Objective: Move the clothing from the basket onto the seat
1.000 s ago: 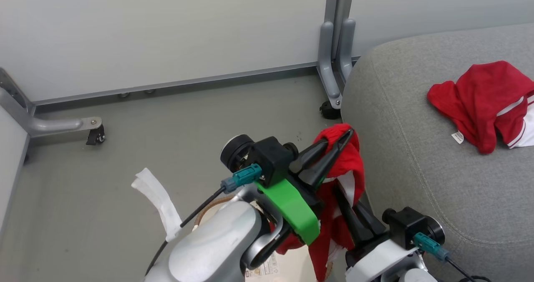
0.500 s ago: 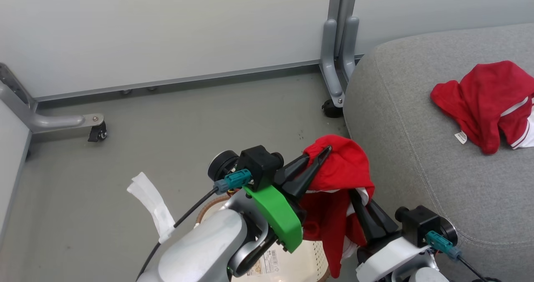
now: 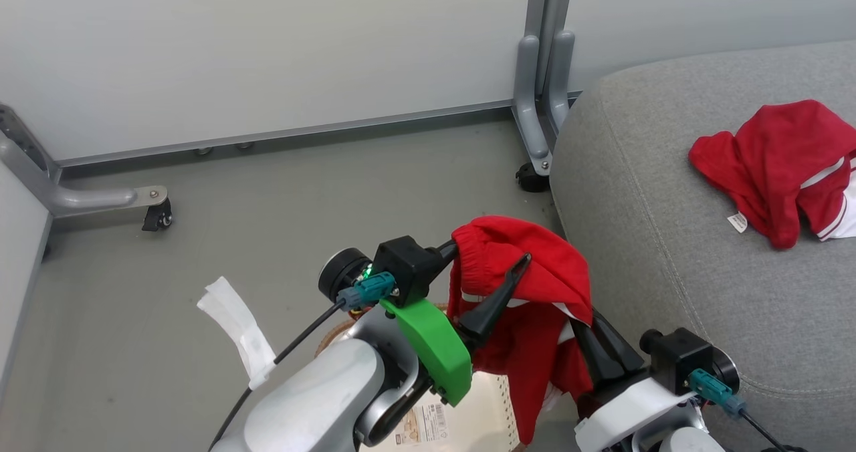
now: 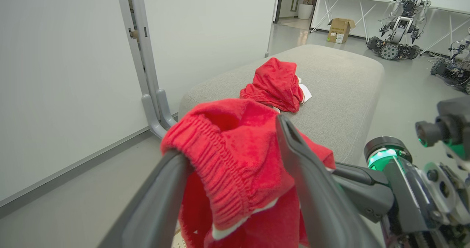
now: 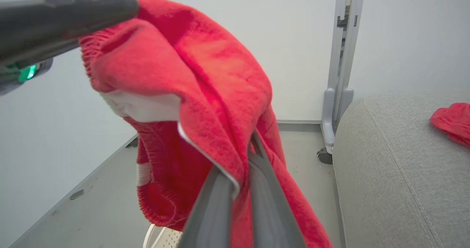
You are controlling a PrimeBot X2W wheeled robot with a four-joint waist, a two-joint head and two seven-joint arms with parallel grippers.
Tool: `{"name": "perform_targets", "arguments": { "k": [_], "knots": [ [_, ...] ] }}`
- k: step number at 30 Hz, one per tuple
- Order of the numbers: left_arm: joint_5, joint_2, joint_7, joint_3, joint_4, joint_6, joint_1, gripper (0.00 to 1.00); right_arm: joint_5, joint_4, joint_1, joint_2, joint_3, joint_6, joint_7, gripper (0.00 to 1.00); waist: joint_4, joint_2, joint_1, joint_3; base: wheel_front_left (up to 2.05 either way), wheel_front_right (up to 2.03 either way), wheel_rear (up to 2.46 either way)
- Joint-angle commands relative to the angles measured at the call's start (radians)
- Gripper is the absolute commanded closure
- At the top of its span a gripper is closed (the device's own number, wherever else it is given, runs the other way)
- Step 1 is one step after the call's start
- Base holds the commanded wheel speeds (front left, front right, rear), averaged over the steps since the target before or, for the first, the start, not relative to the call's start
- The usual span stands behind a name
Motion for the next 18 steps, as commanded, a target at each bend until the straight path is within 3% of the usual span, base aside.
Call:
{"name": "perform_targets", "arguments": {
  "k": [1,18],
  "knots": [
    [-0.006,0.01,0.005,-0.002,-0.005,0.004,0.016,0.0,-0.006,-0.005,0.007,0.0,-0.003,-0.001,-0.003,1.0,0.0,0.0,0.0,0.0,0.0,0.0,0.0],
    [0.007,0.056,-0.029,-0.01,0.001,0.015,0.051,0.0,0.005,-0.03,-0.007,0.017,-0.066,-0.001,-0.003,1.0,-0.026,0.0,0.0,0.016,0.0,0.0,0.0]
  ]
}}
